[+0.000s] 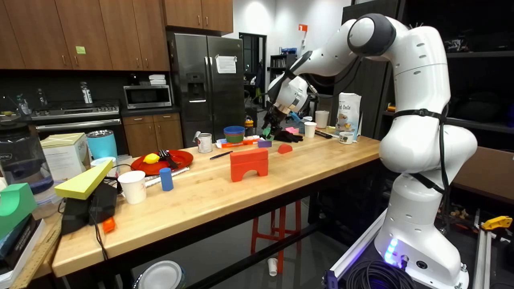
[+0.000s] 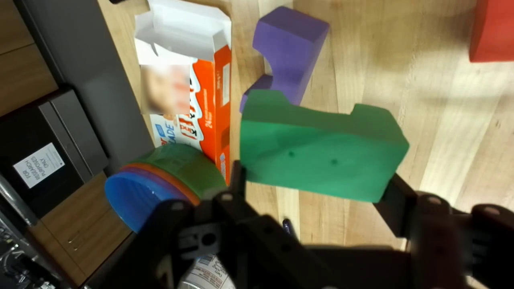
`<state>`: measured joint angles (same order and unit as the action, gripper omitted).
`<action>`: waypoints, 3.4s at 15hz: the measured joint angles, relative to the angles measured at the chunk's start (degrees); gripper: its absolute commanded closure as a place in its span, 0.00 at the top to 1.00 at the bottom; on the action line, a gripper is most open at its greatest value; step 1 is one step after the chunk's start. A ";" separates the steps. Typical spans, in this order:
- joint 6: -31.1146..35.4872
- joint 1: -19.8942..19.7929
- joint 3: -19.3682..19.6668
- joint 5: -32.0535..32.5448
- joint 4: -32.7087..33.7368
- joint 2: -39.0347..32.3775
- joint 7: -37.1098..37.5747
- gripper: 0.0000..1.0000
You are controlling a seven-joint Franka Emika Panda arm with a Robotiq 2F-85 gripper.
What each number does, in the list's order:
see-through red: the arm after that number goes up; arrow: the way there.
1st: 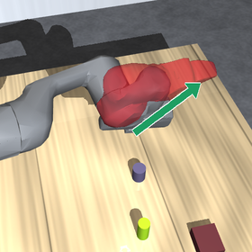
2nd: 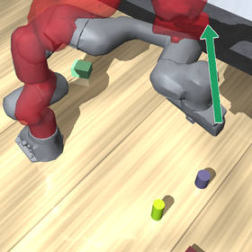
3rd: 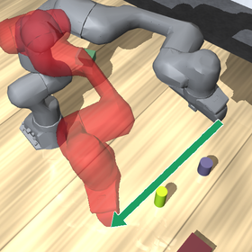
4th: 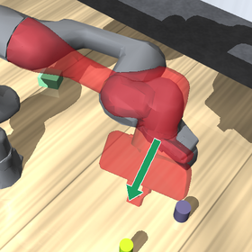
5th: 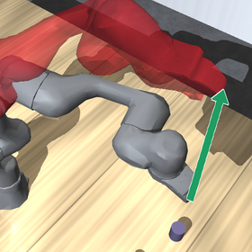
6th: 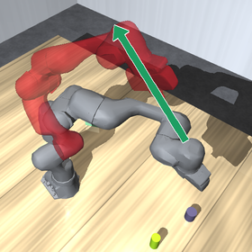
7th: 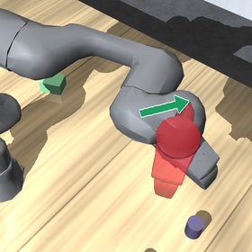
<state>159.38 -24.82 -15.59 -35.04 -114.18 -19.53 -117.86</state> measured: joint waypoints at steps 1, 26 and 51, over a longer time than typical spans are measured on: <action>0.00 -0.24 -0.48 -1.15 0.00 -0.31 -0.96 0.50; 6.25 -1.79 -0.75 -3.22 -0.66 -1.47 -2.98 0.50; 6.26 -1.79 -3.05 -3.25 -0.43 -4.34 -3.16 1.00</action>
<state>165.65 -26.61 -18.64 -38.29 -114.62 -23.88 -121.02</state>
